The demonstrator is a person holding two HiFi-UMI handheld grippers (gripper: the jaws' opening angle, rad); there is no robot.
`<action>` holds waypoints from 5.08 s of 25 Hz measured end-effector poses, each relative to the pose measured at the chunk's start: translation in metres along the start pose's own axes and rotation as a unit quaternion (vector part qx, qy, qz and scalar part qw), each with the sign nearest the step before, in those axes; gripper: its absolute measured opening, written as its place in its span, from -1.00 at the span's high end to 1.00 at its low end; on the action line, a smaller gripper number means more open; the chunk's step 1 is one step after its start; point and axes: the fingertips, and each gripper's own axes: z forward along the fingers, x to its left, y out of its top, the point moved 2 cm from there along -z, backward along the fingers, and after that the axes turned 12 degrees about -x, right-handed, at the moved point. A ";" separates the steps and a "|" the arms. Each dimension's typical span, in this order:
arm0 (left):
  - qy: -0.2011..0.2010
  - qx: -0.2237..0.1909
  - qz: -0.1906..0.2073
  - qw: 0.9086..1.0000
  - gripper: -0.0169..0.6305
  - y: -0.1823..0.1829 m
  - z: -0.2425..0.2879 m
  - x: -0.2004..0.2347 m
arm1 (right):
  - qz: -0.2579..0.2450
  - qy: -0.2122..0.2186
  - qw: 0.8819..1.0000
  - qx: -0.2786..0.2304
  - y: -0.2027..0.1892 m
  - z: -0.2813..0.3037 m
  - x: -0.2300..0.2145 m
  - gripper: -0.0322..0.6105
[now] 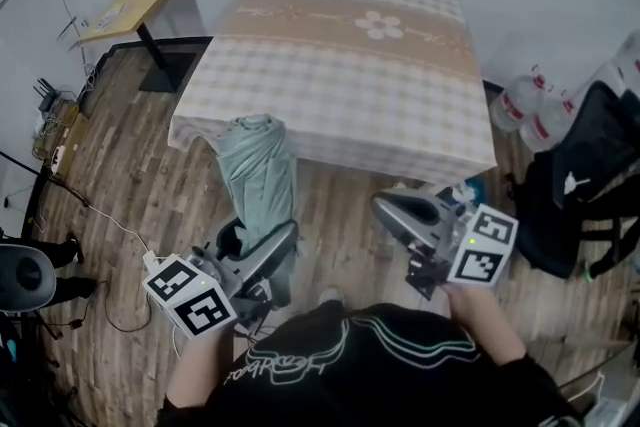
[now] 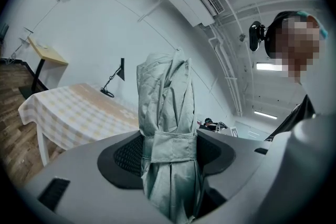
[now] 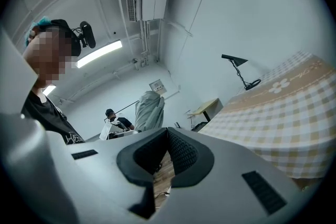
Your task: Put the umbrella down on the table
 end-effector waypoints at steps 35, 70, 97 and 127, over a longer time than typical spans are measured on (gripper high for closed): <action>0.025 0.017 0.006 1.000 0.12 0.066 0.171 0.128 | 0.022 -0.014 0.999 -0.025 0.093 0.098 -0.186 0.86; 0.005 0.108 0.278 0.954 0.11 0.105 0.393 0.184 | 0.015 -0.080 0.994 -0.071 0.181 0.086 -0.344 0.86; -0.016 0.308 0.356 0.882 0.11 -0.017 0.462 0.301 | 0.070 -0.171 0.980 -0.076 0.146 0.078 -0.424 0.86; -0.031 0.477 0.363 0.800 0.11 -0.123 0.464 0.367 | 0.114 -0.228 0.962 -0.092 0.107 0.056 -0.458 0.86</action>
